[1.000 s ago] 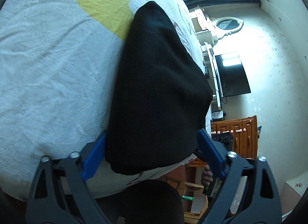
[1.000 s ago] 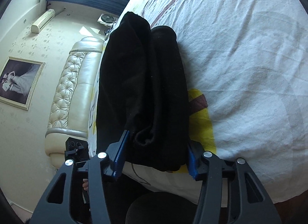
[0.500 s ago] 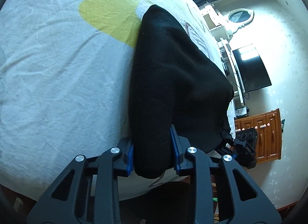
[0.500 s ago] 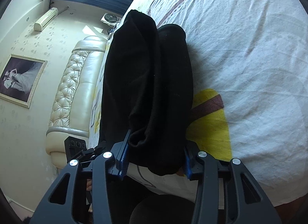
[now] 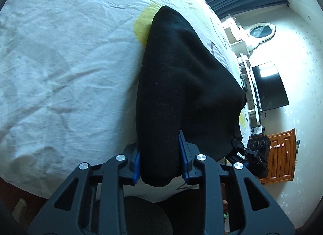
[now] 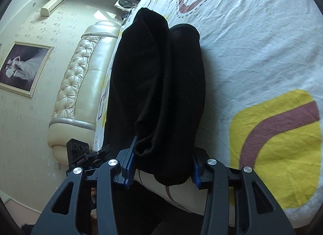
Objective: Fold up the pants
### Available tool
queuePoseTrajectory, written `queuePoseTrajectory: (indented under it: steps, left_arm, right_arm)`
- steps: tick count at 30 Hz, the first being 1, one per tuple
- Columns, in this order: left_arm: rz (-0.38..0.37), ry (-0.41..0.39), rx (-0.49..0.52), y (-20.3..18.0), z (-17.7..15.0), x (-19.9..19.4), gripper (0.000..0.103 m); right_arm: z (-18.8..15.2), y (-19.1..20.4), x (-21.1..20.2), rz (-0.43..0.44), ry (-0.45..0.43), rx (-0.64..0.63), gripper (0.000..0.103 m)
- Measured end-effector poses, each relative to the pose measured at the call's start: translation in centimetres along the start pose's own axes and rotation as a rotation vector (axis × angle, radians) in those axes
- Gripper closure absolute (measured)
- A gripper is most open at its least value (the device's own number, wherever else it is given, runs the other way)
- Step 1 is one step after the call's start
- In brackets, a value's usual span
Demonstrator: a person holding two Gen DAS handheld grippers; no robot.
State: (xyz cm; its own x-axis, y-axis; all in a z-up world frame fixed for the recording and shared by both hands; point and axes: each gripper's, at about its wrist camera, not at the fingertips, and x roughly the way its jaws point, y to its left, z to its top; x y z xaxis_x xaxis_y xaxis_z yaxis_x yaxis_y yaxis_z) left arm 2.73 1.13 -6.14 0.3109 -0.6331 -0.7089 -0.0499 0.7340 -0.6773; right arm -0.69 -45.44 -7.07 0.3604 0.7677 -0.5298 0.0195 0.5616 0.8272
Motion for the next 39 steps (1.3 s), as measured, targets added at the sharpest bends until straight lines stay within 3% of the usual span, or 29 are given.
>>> queuePoseTrajectory:
  steps: [2,4,6,8,11,14,19,23,29,33,39]
  left_arm:
    - [-0.028,0.015,0.012,0.4,-0.1,-0.1,0.070]
    - [-0.064,0.011,0.018,0.7,0.0,-0.4,0.063]
    - [-0.091,-0.002,0.044,0.7,-0.1,-1.3,0.038]
    - [-0.131,-0.038,0.090,0.4,-0.1,-2.9,0.021]
    - [-0.136,-0.113,0.147,0.4,0.5,-4.7,0.013]
    - [-0.122,-0.135,0.135,1.3,2.2,-4.3,0.012]
    - [-0.092,-0.103,0.107,2.9,5.8,-1.0,0.012]
    - [-0.115,-0.100,0.103,2.8,8.2,0.7,0.012]
    - [-0.122,-0.072,0.127,1.8,10.7,2.5,0.011]
    - [-0.135,-0.064,0.111,1.8,11.3,2.7,0.010]
    - [-0.132,-0.055,0.129,1.6,11.6,2.9,0.010]
  right_arm:
    - [0.1,0.0,0.1,-0.002,-0.002,-0.002,0.059]
    - [0.2,-0.5,-0.2,0.023,-0.003,0.019,0.050]
    - [0.2,-0.8,-1.0,0.066,0.004,0.029,0.041]
    - [0.4,-0.6,-2.2,0.088,0.001,0.022,0.029]
    - [1.5,-0.7,-4.0,0.049,-0.068,-0.004,0.025]
    - [3.3,-1.9,-3.6,0.057,-0.104,0.039,0.024]
    - [7.0,-1.8,-0.7,0.154,-0.116,0.056,0.021]
    - [9.2,-1.1,1.0,0.131,-0.108,0.045,0.019]
    - [10.0,-1.0,1.3,0.106,-0.077,0.038,0.020]
    - [9.2,-1.2,0.2,0.015,-0.084,-0.007,0.021]
    - [10.0,-2.5,0.2,0.114,-0.104,0.048,0.019]
